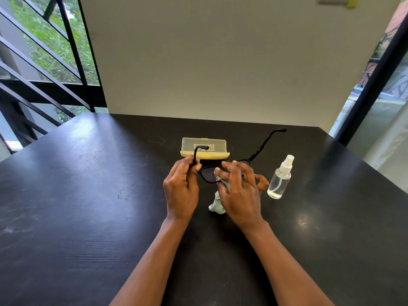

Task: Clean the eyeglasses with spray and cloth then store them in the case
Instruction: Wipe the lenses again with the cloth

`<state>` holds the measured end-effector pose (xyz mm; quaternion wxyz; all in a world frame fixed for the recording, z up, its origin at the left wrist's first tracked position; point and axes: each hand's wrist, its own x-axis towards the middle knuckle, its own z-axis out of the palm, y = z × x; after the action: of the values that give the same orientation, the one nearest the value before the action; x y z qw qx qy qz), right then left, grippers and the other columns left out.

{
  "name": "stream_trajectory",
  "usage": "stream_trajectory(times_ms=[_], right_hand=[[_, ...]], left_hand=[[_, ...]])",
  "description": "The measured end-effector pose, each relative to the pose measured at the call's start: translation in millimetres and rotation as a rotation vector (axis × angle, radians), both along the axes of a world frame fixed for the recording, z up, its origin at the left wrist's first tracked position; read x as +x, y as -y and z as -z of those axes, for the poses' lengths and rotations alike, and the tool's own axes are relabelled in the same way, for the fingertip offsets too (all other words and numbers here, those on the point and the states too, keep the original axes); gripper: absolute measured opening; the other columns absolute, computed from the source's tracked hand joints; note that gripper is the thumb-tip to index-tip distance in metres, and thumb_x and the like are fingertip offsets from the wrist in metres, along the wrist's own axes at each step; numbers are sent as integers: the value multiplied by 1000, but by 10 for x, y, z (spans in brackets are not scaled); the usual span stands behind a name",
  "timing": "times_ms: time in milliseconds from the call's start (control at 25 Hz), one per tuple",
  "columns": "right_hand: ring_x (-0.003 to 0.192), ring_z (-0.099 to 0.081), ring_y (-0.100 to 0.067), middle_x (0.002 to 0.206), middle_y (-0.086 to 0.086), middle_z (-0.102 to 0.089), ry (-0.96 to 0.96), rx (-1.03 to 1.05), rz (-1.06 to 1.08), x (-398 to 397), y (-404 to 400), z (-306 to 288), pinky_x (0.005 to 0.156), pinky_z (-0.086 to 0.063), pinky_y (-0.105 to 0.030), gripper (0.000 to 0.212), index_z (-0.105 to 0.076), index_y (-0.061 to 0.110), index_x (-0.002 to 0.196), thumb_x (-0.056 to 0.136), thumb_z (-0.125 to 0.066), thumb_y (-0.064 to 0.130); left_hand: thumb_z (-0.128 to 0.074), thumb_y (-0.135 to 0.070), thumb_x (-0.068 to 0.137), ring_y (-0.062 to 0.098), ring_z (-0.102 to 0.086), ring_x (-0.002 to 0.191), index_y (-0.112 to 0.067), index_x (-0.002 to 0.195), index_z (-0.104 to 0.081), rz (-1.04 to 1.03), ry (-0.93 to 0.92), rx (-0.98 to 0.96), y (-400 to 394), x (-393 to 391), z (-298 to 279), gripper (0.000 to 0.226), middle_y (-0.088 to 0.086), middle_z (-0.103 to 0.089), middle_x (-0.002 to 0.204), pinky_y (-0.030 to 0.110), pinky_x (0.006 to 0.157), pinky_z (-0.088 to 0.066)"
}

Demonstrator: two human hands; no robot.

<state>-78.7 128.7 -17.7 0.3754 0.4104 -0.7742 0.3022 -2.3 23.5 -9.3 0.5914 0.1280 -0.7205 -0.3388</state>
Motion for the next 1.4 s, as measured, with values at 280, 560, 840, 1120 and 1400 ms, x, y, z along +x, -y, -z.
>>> stream_trajectory(times_ms=[280, 560, 840, 1120, 1400], right_hand=[[127, -40, -18, 124, -9, -60, 179, 100, -97, 62, 85, 58, 86, -39, -50, 53, -51, 10, 128, 76, -63, 1], [111, -42, -12, 102, -4, -70, 80, -69, -194, 84, 107, 51, 80, -36, -47, 68, -43, 18, 119, 65, -76, -3], [108, -45, -13, 79, 11, -72, -166, 27, 75, 13, 34, 58, 75, -24, -35, 29, -69, 20, 102, 73, -74, 18], [123, -48, -25, 113, 0, -68, 109, 217, -51, 81, 135, 74, 76, -38, -45, 50, -51, 13, 129, 80, -59, 7], [109, -60, -24, 90, 0, -74, 38, 70, -165, 80, 85, 17, 74, -42, -47, 38, -67, 12, 103, 69, -73, -2]], left_hand=[[-58, 6, 84, 7, -59, 90, 5, 103, -64, 10, 4, -26, -14, -5, 8, 19, 4, -62, 95, 12, 79, -50], [-59, 6, 84, 2, -57, 91, 5, 104, -64, -13, 3, -9, 21, 13, 10, 21, 2, -61, 95, 6, 77, -47], [-59, -1, 86, 13, -63, 85, 2, 106, -64, 0, -10, 31, 31, 9, 4, 20, 7, -65, 96, 16, 75, -52], [-59, 3, 84, 12, -63, 87, 4, 104, -64, -18, 31, -23, 6, 24, 4, 21, 14, -67, 95, 16, 77, -51], [-60, 2, 84, 14, -62, 87, 4, 103, -64, -25, 52, 31, -26, 24, 3, 20, 15, -67, 96, 13, 78, -50]])
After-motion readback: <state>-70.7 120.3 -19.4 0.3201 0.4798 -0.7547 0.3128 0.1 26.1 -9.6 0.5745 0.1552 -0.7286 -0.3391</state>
